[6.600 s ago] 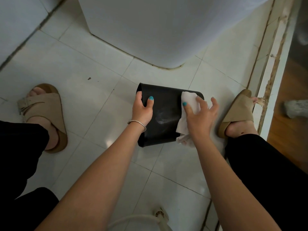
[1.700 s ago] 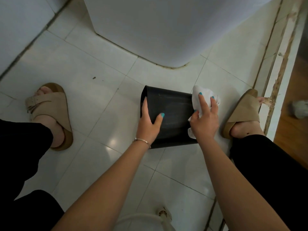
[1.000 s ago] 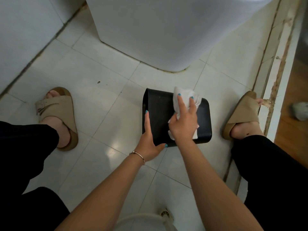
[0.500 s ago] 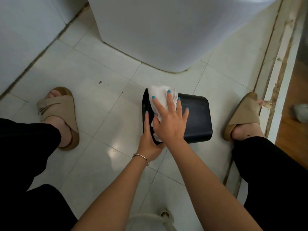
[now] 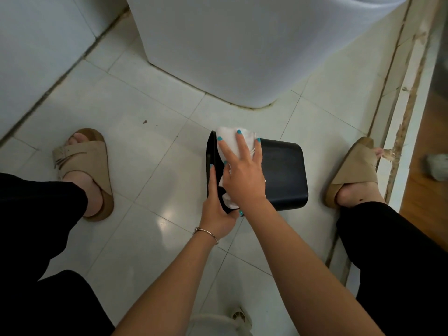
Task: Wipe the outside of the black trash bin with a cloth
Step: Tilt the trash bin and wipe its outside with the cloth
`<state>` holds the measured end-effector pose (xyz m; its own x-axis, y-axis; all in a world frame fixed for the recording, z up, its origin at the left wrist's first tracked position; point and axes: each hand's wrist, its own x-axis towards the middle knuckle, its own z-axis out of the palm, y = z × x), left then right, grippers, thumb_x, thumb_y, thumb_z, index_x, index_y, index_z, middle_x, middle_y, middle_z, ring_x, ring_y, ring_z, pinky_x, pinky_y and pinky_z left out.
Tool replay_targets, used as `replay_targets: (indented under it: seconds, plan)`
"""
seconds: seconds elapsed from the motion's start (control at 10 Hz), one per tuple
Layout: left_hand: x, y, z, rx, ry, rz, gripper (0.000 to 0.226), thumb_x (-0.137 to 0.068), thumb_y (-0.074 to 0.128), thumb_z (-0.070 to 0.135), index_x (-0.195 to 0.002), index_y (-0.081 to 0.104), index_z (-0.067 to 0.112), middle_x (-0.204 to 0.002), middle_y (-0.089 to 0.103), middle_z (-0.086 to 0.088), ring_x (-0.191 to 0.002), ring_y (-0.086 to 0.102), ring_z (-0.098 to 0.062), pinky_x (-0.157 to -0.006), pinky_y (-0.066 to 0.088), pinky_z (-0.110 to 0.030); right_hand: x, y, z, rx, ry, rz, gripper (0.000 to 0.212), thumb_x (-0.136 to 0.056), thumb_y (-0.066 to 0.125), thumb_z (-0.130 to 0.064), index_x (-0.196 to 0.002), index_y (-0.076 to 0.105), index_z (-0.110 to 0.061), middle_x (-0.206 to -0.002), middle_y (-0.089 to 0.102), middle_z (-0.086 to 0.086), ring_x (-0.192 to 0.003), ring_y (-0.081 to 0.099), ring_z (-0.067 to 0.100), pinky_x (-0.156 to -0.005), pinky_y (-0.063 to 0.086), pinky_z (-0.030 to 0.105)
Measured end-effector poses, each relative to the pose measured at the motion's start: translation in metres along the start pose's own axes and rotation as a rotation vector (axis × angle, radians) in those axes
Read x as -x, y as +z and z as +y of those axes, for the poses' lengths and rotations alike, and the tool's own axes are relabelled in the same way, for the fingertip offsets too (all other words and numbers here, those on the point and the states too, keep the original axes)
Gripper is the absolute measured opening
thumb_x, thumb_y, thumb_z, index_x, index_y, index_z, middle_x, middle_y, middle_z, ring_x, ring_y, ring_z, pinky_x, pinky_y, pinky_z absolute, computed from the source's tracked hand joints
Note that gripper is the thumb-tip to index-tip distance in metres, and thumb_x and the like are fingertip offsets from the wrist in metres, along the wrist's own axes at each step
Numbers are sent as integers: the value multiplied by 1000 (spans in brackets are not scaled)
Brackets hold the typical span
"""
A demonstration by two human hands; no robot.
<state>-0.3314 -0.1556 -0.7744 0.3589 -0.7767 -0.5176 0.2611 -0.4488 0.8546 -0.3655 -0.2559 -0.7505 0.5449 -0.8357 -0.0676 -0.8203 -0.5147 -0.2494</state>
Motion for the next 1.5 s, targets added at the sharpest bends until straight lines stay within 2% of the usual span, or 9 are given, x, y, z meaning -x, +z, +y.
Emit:
replay_targets:
  seconds: [0.1,0.2,0.4,0.5,0.6,0.9,1.2,1.4,1.5]
  plan:
    - [3,0,5,-46,-20,44,110,-71,77,4,-142,9,55,-130,48,21,-119,51,-7,-97,46,-32,0,2,3,5,5,-3,60,-90,52,-19,-143,37,-40,-158,23,1,-142,13,48,-103,40,60]
    - [4,-1,2,-124,60,37,118,-73,72,-6,-139,-4,56,-137,45,12,-121,51,-6,-89,48,-14,-5,0,16,50,12,-13,59,-90,50,-19,-144,36,-40,-158,22,2,-141,15,49,-108,34,59]
    - [6,-2,5,-134,70,50,123,-71,72,-4,-141,-6,59,-147,39,8,-127,47,-12,-100,47,-28,-12,-15,73,37,135,-12,59,-94,46,-17,-146,33,-40,-159,17,-1,-142,12,47,-105,39,56]
    - [5,-2,6,-122,62,34,123,-72,74,-4,-142,-5,57,-147,36,9,-128,44,-11,-95,46,-14,-12,-27,106,29,193,7,57,-95,46,-17,-146,33,-40,-160,16,-1,-141,15,44,-107,36,52]
    - [4,-3,5,-124,69,14,121,-73,75,-3,-144,-4,54,-148,32,9,-129,42,-14,-96,47,-20,-10,-31,125,-1,256,31,56,-94,47,-17,-145,37,-38,-159,19,0,-140,20,43,-108,33,50]
    - [3,-2,8,-160,78,-5,123,-74,74,-3,-143,-9,54,-150,27,7,-132,40,-17,-99,48,-39,-5,-30,111,-71,265,48,58,-92,55,-16,-144,40,-36,-158,24,-1,-141,20,37,-110,32,47]
    - [4,-4,6,-140,85,-5,121,-74,69,-7,-142,-10,55,-148,37,1,-127,48,-17,-97,50,-31,10,-14,41,-138,228,47,60,-89,60,-16,-143,42,-34,-157,24,0,-142,16,39,-108,35,44]
    - [5,-4,7,-137,101,-8,118,-75,66,-8,-143,-7,54,-144,44,3,-122,53,-12,-94,51,-25,8,-16,43,-339,224,25,64,-85,67,-35,-143,41,-38,-161,11,4,-146,14,31,-115,27,43]
    - [5,-5,5,-152,101,-5,117,-74,66,-6,-144,-7,54,-144,43,6,-121,52,-10,-94,51,-27,14,-17,49,-264,320,53,65,-85,61,-49,-144,34,-45,-161,6,4,-147,13,30,-114,28,51]
